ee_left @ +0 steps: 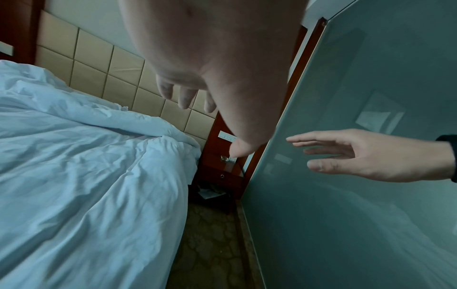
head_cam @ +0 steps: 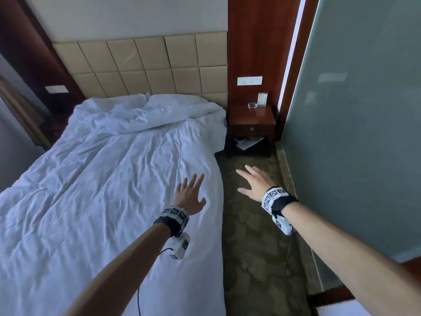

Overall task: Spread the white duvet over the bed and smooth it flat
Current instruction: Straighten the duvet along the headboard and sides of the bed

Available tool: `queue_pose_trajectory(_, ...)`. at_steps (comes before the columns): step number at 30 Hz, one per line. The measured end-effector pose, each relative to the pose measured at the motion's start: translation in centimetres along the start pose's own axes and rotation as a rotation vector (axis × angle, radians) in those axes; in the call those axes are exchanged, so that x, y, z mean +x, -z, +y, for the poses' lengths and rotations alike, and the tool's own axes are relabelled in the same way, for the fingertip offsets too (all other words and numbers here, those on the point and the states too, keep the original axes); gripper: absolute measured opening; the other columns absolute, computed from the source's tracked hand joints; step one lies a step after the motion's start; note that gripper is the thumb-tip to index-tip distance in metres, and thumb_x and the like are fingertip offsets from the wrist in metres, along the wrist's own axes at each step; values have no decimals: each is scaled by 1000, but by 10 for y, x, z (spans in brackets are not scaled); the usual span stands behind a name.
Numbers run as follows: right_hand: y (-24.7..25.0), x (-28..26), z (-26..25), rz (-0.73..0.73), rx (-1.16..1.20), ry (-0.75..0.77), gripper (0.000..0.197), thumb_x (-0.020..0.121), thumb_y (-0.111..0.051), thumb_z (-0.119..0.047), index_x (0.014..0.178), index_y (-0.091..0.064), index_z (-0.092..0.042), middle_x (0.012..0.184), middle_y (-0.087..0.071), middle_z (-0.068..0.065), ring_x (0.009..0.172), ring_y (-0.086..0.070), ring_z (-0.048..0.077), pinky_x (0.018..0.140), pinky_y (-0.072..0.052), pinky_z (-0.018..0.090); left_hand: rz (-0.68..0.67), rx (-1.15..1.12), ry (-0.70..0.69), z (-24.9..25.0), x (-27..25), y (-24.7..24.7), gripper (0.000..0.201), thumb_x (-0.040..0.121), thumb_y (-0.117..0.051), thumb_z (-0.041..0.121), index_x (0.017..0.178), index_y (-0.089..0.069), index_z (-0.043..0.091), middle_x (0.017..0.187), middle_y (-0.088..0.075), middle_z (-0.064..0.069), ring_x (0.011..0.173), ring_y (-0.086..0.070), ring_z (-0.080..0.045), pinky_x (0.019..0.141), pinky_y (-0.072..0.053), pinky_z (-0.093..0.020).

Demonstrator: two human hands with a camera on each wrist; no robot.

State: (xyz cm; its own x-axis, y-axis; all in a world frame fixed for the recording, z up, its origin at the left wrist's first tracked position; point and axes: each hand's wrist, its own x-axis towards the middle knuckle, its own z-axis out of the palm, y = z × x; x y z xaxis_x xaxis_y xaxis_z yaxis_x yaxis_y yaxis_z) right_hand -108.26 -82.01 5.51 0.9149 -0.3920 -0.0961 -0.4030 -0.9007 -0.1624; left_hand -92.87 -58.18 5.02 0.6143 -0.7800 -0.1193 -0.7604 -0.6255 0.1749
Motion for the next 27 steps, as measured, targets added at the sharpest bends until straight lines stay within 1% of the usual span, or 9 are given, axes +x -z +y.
queue_pose_trajectory(2, 14, 25, 21, 20, 2, 26, 72, 93, -54, -58, 155, -24, -36, 164, -19, 7, 149, -22, 31, 117, -27, 50, 17, -6, 14, 12, 25, 12, 89, 94, -55, 43, 158, 5, 34, 167, -1, -4, 152, -6, -38, 122, -12, -56)
queue_pose_trajectory(4, 25, 57, 34, 39, 5, 50, 73, 92, -54, -58, 155, -23, -36, 164, -19, 7, 149, -22, 31, 117, -28, 50, 37, 2, 33, 13, 54, 25, 89, 94, -56, 42, 158, 4, 33, 167, -2, -5, 152, -6, -38, 122, -11, -55)
queue_pose_trajectory(7, 39, 113, 46, 61, 35, 93, 73, 93, -54, -57, 155, -23, -36, 164, -18, 7, 149, -20, 31, 118, -26, 50, 61, 36, 59, 4, 103, 41, 90, 92, -56, 43, 159, 3, 32, 167, -4, -5, 151, -9, -38, 121, -14, -54)
queue_pose_trajectory(11, 48, 195, 61, 73, 46, 118, 73, 92, -55, -57, 155, -24, -36, 163, -20, 8, 149, -20, 32, 117, -26, 51, 61, 60, 95, -12, 181, 52, 90, 93, -55, 43, 159, 4, 32, 167, -2, -4, 152, -9, -37, 122, -13, -54)
queue_pose_trajectory(16, 70, 327, 94, 72, 29, 137, 74, 93, -54, -58, 155, -21, -36, 164, -18, 8, 149, -21, 32, 118, -25, 52, 68, 76, 115, -40, 314, 63, 90, 92, -56, 43, 158, 5, 33, 167, -3, -3, 152, -9, -36, 122, -12, -54)
queue_pose_trajectory(18, 83, 381, 108, 76, 33, 134, 75, 92, -54, -57, 156, -20, -36, 164, -18, 8, 149, -19, 30, 118, -25, 52, 47, 86, 119, -51, 367, 77, 90, 92, -55, 43, 159, 4, 32, 167, -3, -2, 152, -9, -36, 122, -11, -53)
queue_pose_trajectory(21, 110, 461, 132, 93, 24, 119, 75, 92, -54, -57, 156, -20, -35, 164, -18, 8, 149, -19, 30, 118, -25, 52, 64, 134, 124, -70, 448, 104, 90, 92, -55, 44, 158, 5, 32, 167, -2, -2, 152, -9, -36, 121, -12, -55)
queue_pose_trajectory(24, 127, 528, 151, 54, 58, 117, 76, 92, -55, -58, 156, -20, -36, 164, -18, 8, 149, -19, 28, 118, -25, 53, 43, 133, 157, -85, 515, 127, 90, 92, -55, 47, 159, 4, 31, 167, -2, -2, 151, -10, -37, 121, -13, -55)
queue_pose_trajectory(27, 133, 603, 175, 19, 60, 118, 76, 91, -55, -58, 155, -20, -36, 164, -18, 8, 149, -20, 27, 117, -26, 51, 39, 149, 188, -98, 583, 137, 90, 92, -54, 46, 159, 4, 31, 167, -1, -1, 152, -8, -37, 121, -12, -54)
